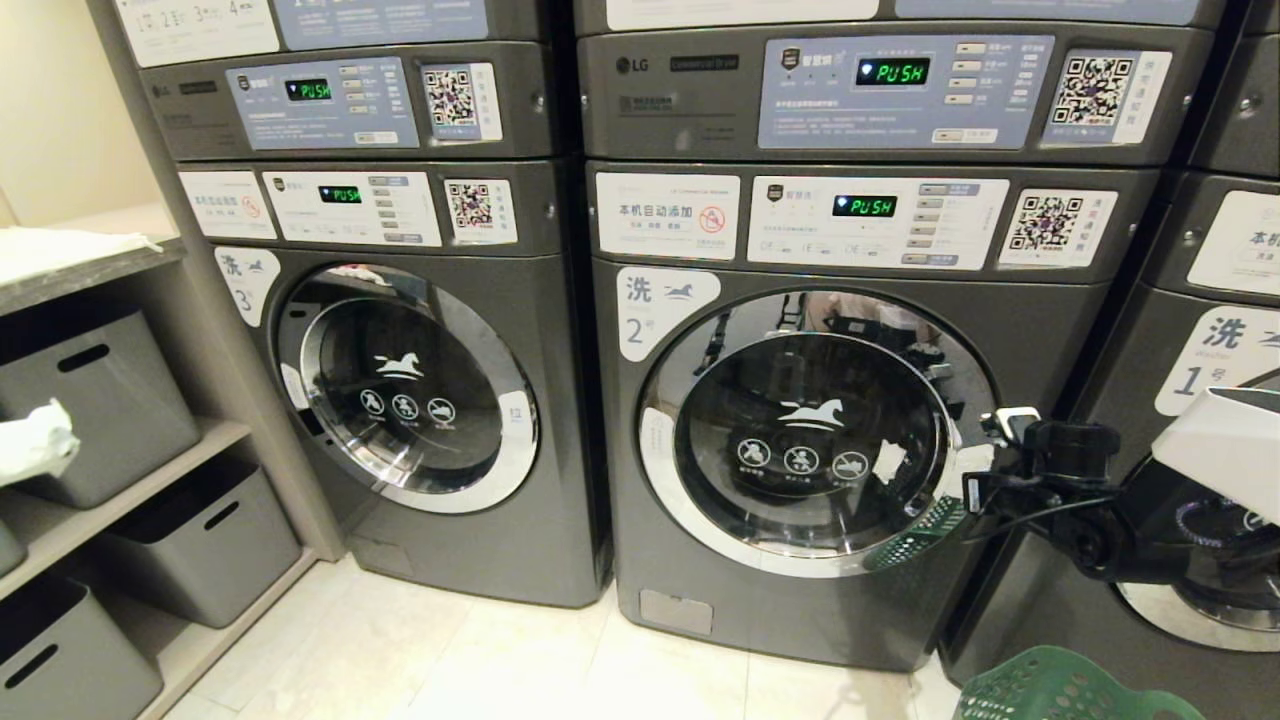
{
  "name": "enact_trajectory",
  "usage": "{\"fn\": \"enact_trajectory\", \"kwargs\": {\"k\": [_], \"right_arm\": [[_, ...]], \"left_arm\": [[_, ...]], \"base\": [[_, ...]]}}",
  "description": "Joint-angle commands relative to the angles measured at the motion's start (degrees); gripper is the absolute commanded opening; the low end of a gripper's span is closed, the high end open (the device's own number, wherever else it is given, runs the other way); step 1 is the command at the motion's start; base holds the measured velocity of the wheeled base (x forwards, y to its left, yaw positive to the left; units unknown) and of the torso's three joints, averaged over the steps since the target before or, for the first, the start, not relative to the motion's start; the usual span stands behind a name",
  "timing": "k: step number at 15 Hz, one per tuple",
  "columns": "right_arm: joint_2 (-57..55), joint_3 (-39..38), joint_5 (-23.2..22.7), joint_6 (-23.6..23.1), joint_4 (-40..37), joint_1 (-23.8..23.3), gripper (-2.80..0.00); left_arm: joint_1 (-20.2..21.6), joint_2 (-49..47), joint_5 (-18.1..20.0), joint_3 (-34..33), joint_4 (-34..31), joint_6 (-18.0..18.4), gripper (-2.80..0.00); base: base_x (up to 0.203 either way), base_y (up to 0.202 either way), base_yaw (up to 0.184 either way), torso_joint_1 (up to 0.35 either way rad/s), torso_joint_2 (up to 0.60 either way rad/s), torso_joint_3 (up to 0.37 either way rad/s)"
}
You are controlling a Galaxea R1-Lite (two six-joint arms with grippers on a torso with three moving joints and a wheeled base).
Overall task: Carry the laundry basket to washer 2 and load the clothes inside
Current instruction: Press the washing machine door tightly with the right hand
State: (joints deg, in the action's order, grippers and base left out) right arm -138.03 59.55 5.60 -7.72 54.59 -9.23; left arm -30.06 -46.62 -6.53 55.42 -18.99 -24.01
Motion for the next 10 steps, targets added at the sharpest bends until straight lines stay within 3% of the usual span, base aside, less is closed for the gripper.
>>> {"fn": "enact_trajectory", "kwargs": {"k": [1,10], "right_arm": [[-1.6,1.8,0.0,0.0,0.4,-0.2,-2.8],[-12.3,19.5,-2.0,0.7,1.5,-0.1,-2.8]], "left_arm": [[0.0,0.4,-0.1,-0.6,-0.1,-0.2,-2.8],[0.0,1.2,-2.3,-1.9,-0.1,-0.2,-2.8]], "base": [[0.0,0.0,0.0,0.0,0.0,0.0],[0.0,0.0,0.0,0.0,0.0,0.0]]}}
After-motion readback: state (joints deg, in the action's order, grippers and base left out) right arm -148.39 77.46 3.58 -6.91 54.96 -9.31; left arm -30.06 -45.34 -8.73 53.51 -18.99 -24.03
